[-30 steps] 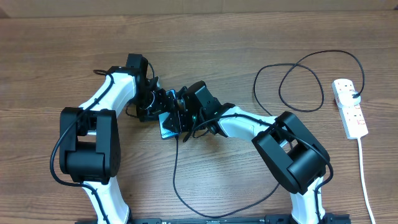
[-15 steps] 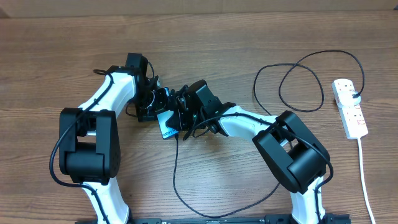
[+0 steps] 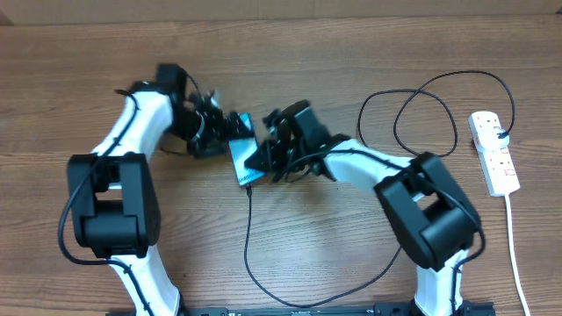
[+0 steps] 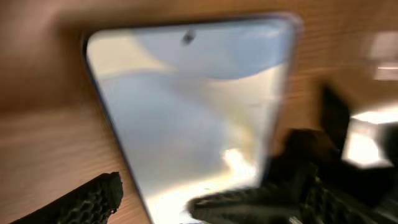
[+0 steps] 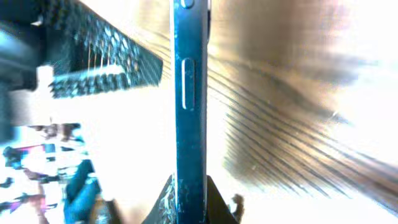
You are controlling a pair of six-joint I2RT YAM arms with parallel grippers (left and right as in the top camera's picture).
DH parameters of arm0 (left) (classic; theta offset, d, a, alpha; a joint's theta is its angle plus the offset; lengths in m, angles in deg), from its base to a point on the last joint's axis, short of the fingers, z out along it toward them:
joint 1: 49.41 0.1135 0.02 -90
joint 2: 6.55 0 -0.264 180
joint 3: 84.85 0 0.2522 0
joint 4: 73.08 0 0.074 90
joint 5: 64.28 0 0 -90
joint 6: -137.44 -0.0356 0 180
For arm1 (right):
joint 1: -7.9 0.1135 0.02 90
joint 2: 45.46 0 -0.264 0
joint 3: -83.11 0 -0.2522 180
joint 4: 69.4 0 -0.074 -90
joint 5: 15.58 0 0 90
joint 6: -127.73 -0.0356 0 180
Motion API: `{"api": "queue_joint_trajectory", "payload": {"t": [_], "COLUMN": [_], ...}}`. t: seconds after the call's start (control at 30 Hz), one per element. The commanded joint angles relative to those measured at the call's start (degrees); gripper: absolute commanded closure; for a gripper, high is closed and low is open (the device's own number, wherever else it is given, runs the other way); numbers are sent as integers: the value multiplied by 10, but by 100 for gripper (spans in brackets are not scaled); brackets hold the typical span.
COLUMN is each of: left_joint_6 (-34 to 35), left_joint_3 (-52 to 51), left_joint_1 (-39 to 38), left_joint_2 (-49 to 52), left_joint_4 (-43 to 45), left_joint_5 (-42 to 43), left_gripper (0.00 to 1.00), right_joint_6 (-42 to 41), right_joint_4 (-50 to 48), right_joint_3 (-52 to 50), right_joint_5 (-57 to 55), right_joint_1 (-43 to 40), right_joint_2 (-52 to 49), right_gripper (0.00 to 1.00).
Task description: Plug charger to phone and switch on socket
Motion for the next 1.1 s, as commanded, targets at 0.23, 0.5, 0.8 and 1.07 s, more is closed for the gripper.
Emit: {"api": "queue_joint_trajectory", "payload": {"t": [0.23,0.5,0.8,1.07], "left_joint_6": [-98,-78,-78,-46], "left_joint_3": [33,35,36,36], "left_joint_1": [23,29,36,31], "left_joint_2": [2,2,2,2], "left_joint_4": [40,74,74,80], "left_joint_5": [351,476,475,419], "left_gripper": [14,15,11,15], "right_joint_6": [-190,-319,-365,-365], "right_joint_4": [-230,-382,-388,-398], "right_joint_3": [5,5,5,5], "right_joint_5": [332,408,435,425], "right_joint_1": [-74,-108,-172,-163], "right_joint_2": [57,57,57,60], "right_gripper": [96,96,96,96]}}
